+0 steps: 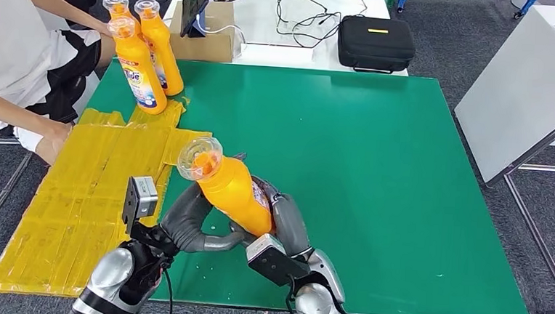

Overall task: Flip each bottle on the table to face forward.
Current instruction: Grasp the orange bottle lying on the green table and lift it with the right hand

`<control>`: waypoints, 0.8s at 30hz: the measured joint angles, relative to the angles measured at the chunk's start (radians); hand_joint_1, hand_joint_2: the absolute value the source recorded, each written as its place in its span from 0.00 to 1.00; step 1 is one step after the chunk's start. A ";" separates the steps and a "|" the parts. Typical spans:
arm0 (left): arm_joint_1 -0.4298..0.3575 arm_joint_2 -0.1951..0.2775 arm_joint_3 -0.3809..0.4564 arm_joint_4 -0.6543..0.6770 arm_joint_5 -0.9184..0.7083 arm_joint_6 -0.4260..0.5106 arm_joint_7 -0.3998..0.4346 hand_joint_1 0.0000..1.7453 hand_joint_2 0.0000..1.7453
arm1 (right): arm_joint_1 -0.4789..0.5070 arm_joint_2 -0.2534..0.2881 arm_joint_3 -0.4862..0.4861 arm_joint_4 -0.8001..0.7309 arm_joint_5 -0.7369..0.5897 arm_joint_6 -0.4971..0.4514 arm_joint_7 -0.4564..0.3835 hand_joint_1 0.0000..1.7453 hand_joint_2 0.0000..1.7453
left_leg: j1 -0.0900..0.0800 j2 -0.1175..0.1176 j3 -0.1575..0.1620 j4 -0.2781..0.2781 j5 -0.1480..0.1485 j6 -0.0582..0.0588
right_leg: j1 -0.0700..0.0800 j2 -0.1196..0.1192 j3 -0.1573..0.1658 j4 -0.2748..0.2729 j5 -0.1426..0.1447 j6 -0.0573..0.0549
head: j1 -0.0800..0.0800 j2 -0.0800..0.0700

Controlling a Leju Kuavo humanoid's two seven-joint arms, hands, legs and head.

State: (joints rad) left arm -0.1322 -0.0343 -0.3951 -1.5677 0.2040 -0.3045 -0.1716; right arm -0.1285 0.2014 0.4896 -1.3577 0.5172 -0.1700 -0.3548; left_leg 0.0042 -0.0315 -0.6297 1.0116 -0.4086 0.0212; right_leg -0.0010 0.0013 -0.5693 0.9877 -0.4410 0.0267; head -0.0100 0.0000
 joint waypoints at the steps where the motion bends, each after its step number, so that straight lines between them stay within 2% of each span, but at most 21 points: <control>1: -0.001 0.000 0.000 0.001 0.001 0.002 0.000 0.00 1.00 | -0.001 0.000 0.002 0.001 0.001 -0.002 0.000 1.00 1.00 | 0.000 0.000 0.000 0.000 0.000 0.000 | 0.000 0.000 0.000 0.000 0.000 0.000 | 0.000 0.000; 13: -0.024 0.000 0.001 0.026 0.087 0.018 0.015 0.00 1.00 | -0.031 0.007 0.077 0.082 -0.029 0.050 0.001 1.00 1.00 | 0.000 0.000 0.000 0.000 0.000 0.000 | 0.000 0.000 0.000 0.000 0.000 0.000 | 0.000 0.000; 24: -0.025 0.002 0.010 0.035 0.140 0.019 0.018 0.00 1.00 | -0.089 0.009 0.120 0.204 -0.038 0.042 -0.002 1.00 1.00 | 0.000 0.001 0.000 0.000 0.000 0.000 | 0.000 0.000 -0.001 0.000 0.000 0.000 | 0.000 0.000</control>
State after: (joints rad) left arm -0.1571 -0.0325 -0.3848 -1.5324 0.3441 -0.2852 -0.1534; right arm -0.2170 0.2101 0.6099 -1.1533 0.4791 -0.1284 -0.3573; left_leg 0.0043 -0.0309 -0.6299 1.0116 -0.4086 0.0212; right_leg -0.0011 0.0013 -0.5700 0.9878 -0.4410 0.0267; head -0.0103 0.0000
